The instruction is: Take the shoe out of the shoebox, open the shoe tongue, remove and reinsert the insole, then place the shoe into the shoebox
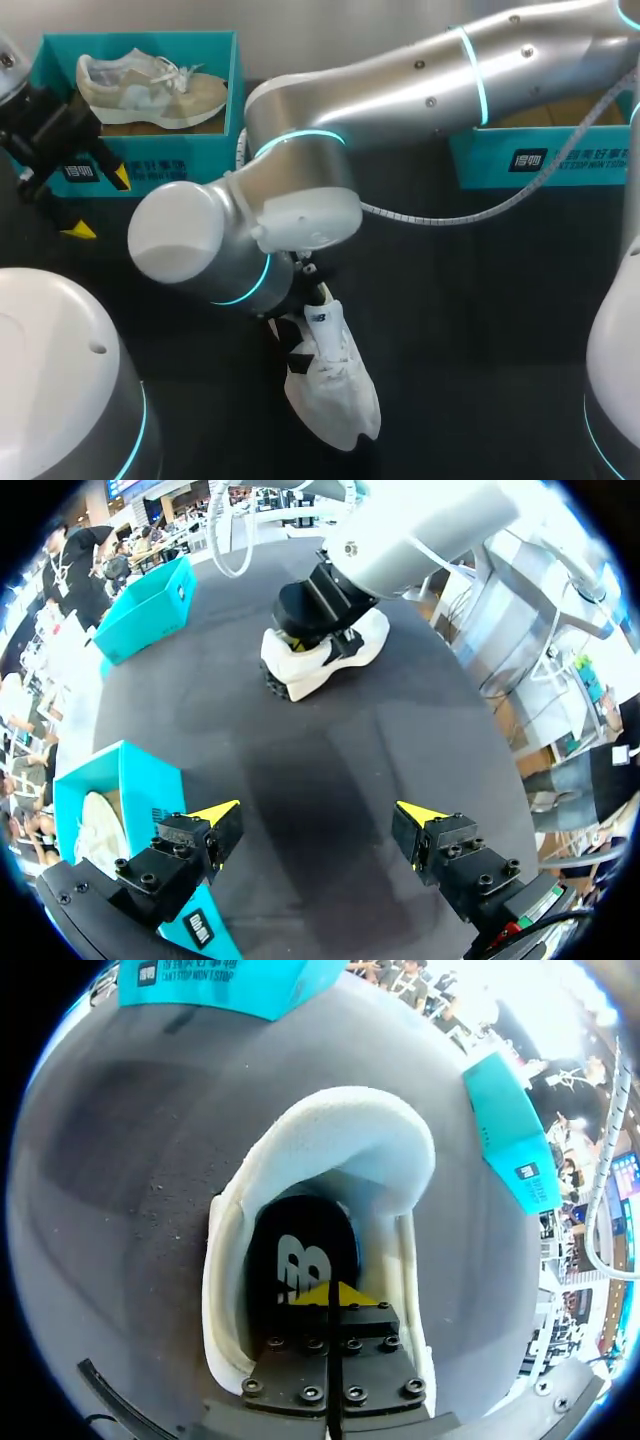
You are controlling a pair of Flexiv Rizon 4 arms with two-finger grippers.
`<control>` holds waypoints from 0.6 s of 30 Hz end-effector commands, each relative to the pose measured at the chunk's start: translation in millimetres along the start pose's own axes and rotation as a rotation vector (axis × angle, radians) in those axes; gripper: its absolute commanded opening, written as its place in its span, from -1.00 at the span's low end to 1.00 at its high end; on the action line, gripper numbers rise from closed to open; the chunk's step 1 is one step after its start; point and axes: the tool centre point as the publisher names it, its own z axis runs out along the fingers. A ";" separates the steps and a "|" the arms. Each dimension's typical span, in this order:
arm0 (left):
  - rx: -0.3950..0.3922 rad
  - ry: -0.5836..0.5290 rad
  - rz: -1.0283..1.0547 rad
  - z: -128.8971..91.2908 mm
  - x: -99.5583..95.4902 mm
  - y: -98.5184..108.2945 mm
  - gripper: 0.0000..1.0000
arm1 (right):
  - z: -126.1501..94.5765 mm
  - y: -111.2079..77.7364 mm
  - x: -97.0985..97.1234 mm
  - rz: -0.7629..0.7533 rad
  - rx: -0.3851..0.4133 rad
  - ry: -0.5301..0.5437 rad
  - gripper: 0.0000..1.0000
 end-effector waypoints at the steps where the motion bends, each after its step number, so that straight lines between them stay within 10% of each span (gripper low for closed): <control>1: -0.002 -0.001 0.000 -0.6 1.1 0.2 1.00 | -3.1 0.0 -2.7 0.006 -0.013 0.008 -1.00; 9: -0.002 -0.001 0.000 -0.6 1.1 0.2 1.00 | -40.9 7.5 -13.1 0.003 -0.097 -0.036 -1.00; 18: -0.002 -0.001 0.000 -0.6 1.1 0.2 1.00 | -24.2 12.6 -16.1 0.009 -0.059 -0.019 -1.00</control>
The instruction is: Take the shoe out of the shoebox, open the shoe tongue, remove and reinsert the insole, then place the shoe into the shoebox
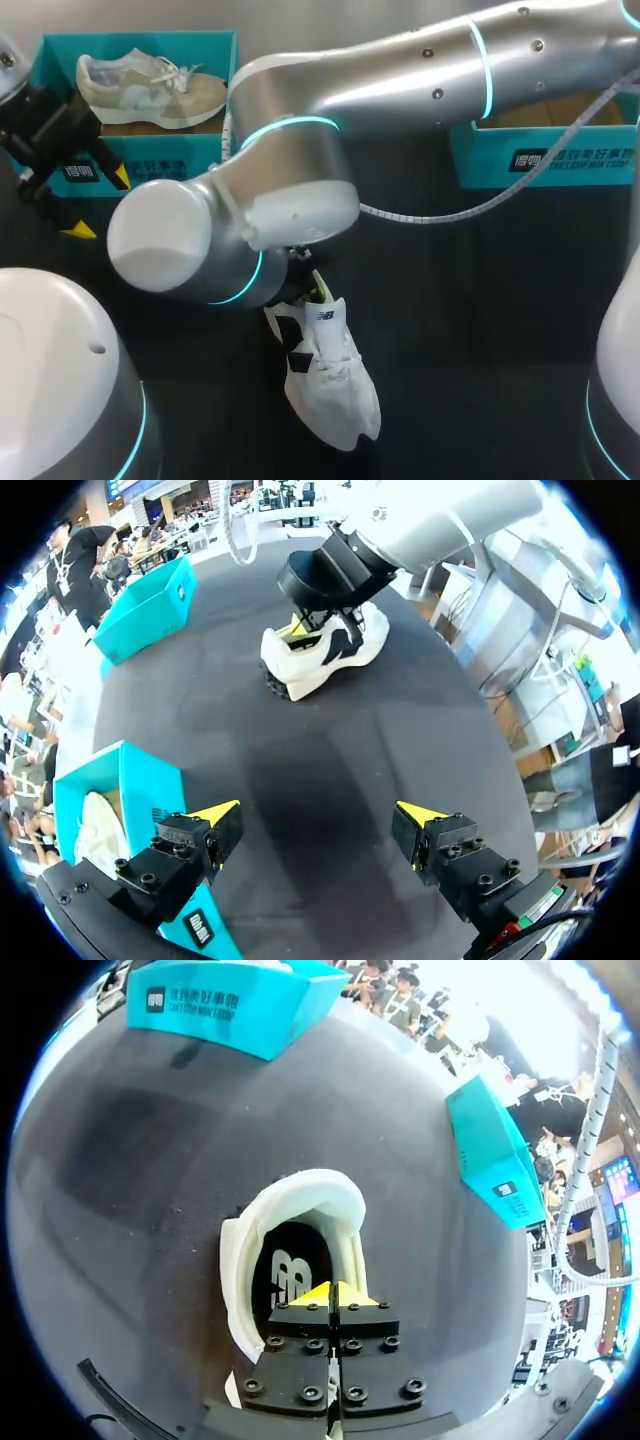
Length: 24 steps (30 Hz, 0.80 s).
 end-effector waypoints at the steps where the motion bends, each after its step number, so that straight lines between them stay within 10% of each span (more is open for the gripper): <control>1: -0.002 -0.001 0.000 -0.4 1.1 0.3 1.00 | 17.0 -2.1 -0.3 0.013 0.025 0.019 -1.00; 14: -0.002 -0.001 0.000 -0.4 1.1 0.3 1.00 | 50.8 -8.5 12.3 0.031 0.093 0.085 -1.00; 24: -0.002 -0.001 0.000 -0.4 1.1 0.3 1.00 | 16.5 -7.7 9.4 0.048 0.079 0.054 -1.00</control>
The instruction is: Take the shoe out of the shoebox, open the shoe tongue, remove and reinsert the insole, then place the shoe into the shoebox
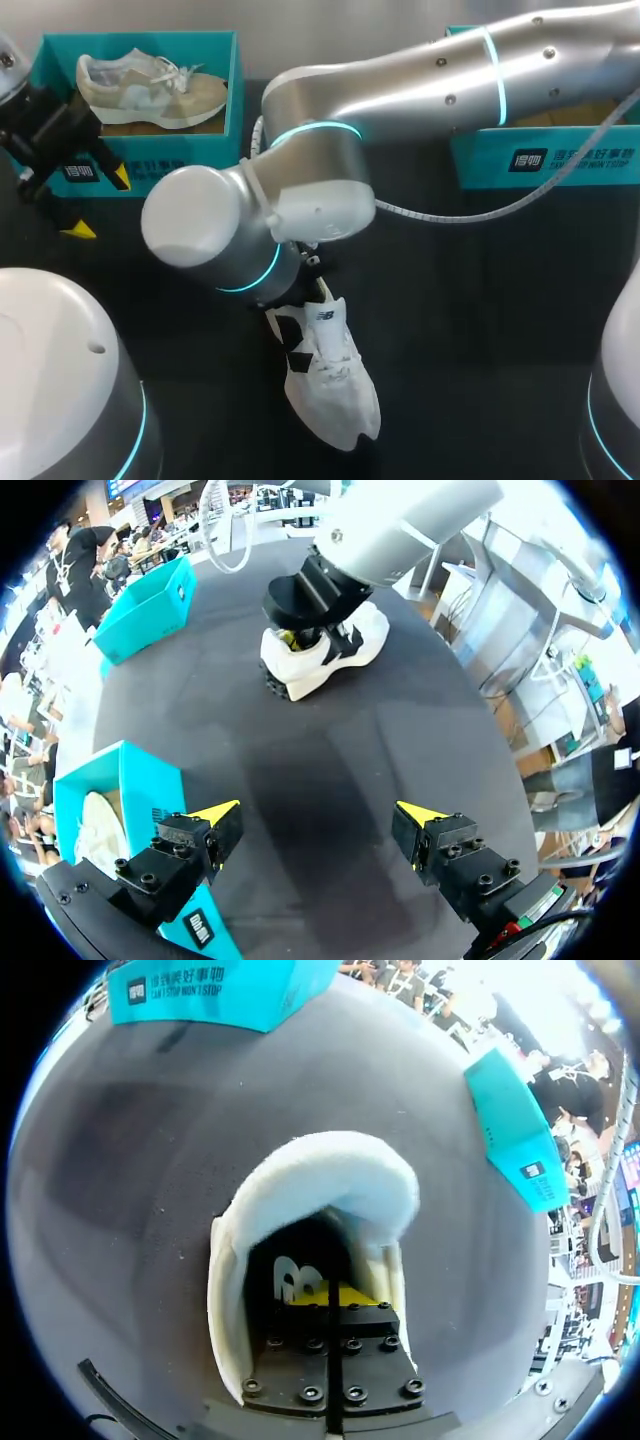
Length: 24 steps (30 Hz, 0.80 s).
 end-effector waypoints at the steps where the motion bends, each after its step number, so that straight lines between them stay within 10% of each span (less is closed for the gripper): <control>1: -0.002 -0.001 0.000 -0.4 1.1 0.3 1.00 | -11.9 -3.0 0.0 0.013 0.018 -0.010 -1.00; 24: -0.002 -0.001 0.000 -0.4 1.1 0.3 1.00 | 19.5 -6.0 11.8 0.039 0.122 0.151 -1.00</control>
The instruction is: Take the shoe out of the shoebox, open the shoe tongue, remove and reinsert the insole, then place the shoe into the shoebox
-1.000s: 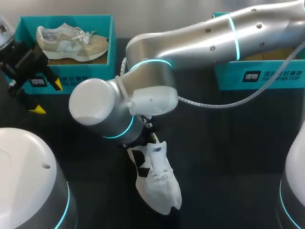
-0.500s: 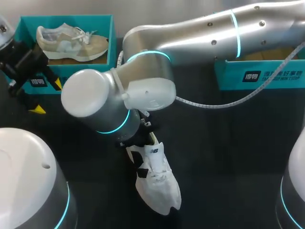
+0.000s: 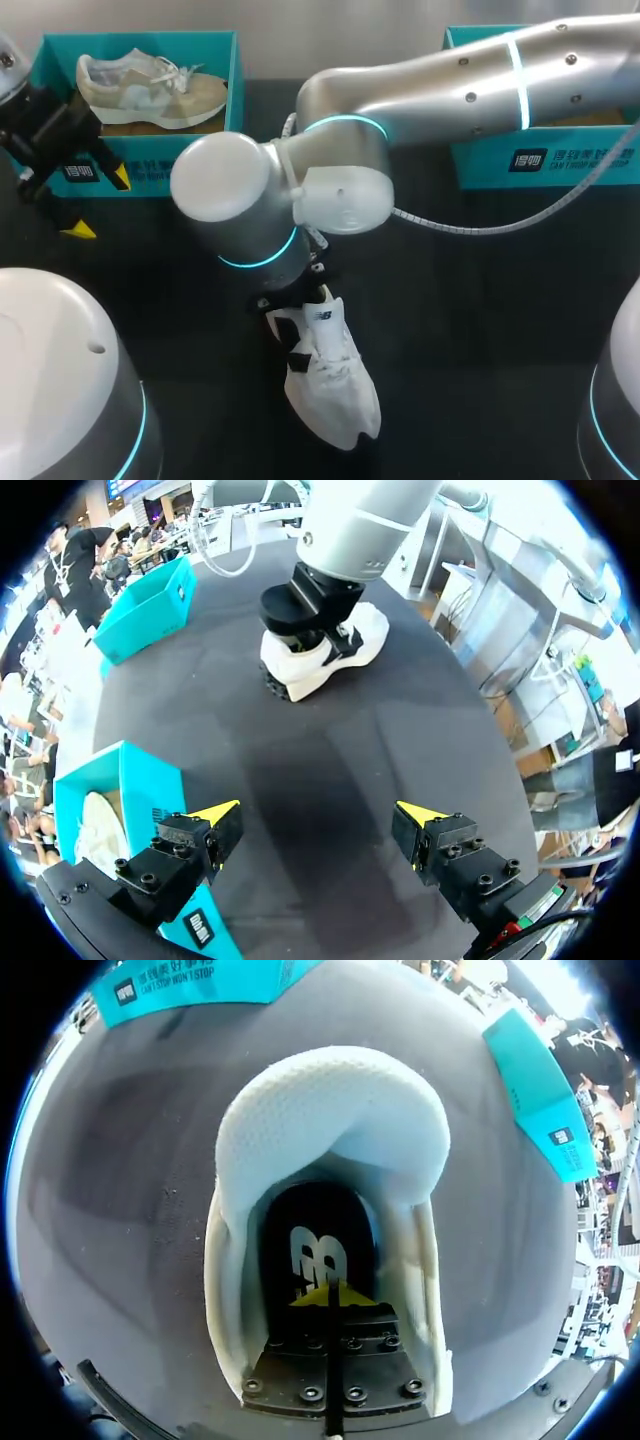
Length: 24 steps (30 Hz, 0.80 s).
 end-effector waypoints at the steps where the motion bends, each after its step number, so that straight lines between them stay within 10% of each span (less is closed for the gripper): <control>1: -0.002 -0.001 0.000 -0.3 1.0 0.3 1.00 | 0.7 10.4 -6.2 -0.010 -0.014 0.005 -1.00; 13: -0.002 -0.001 0.000 -0.3 1.0 0.3 1.00 | -47.2 10.2 -19.6 -0.023 -0.005 0.023 -1.00; 24: -0.002 -0.001 0.000 -0.3 1.0 0.3 1.00 | -39.7 -5.1 -18.5 -0.088 0.112 0.145 -1.00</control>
